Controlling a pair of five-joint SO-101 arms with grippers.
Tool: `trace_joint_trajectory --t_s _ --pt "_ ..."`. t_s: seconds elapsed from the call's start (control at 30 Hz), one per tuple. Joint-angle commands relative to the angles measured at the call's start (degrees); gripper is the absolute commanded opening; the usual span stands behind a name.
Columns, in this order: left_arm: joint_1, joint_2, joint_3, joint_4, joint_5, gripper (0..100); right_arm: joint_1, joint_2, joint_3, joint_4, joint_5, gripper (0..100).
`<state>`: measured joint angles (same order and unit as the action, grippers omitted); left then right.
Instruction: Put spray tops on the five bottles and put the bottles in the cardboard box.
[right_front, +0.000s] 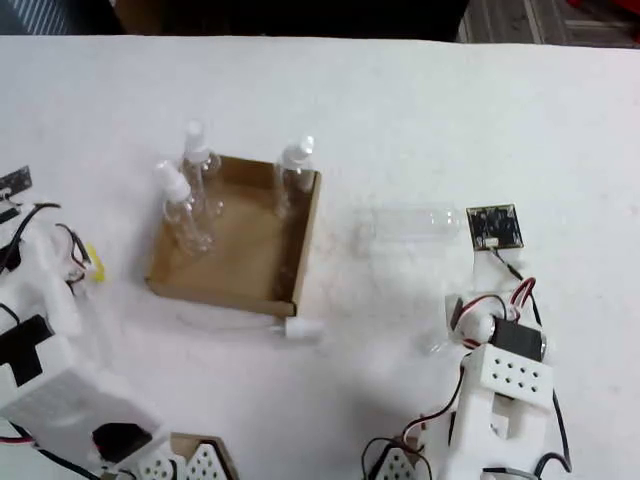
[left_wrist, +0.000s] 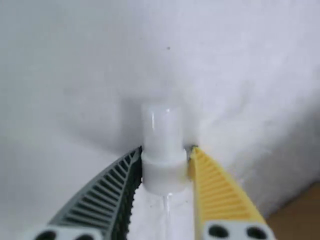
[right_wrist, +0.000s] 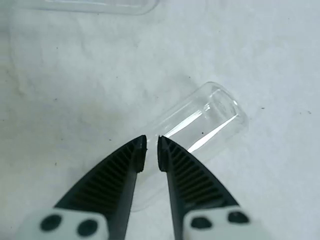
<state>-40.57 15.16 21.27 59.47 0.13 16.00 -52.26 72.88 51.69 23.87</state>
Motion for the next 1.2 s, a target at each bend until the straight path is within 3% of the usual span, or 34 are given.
trace_joint_trajectory --t_s 0.0,0.13,0.27,0.4,0.57,0.73,0.83,1.0,1.17 --pt "0.3 0.8 -1.1 -1.0 0.3 12 -0.3 0.3 0.4 0.0 0.6 2.0" --pt "1.6 0.7 -1.6 0.1 0.2 1 0.0 0.2 0.4 0.0 0.5 2.0" --pt "4.4 -0.1 -2.3 4.6 0.2 2 1.5 0.0 -0.3 0.1 0.2 1.9" --pt "7.4 -5.1 0.9 5.1 0.2 2 8.9 -3.4 -6.1 6.5 0.1 2.0" --pt "10.4 -13.6 10.7 -2.3 0.2 2 15.8 -7.3 -15.6 16.8 0.1 2.5" --pt "10.6 -16.6 15.6 -7.1 -0.4 2 16.5 -7.3 -23.2 20.5 1.6 2.5" --pt "10.6 -16.6 15.7 -7.1 -4.3 2 17.0 -7.3 -26.7 21.9 13.5 2.5" --pt "10.6 -16.7 15.7 -7.1 -4.7 2 19.5 -6.8 -25.2 26.4 38.3 2.0" --pt "10.6 -16.7 15.6 -7.1 -4.9 2 19.4 -2.2 -21.8 23.9 51.1 1.9"
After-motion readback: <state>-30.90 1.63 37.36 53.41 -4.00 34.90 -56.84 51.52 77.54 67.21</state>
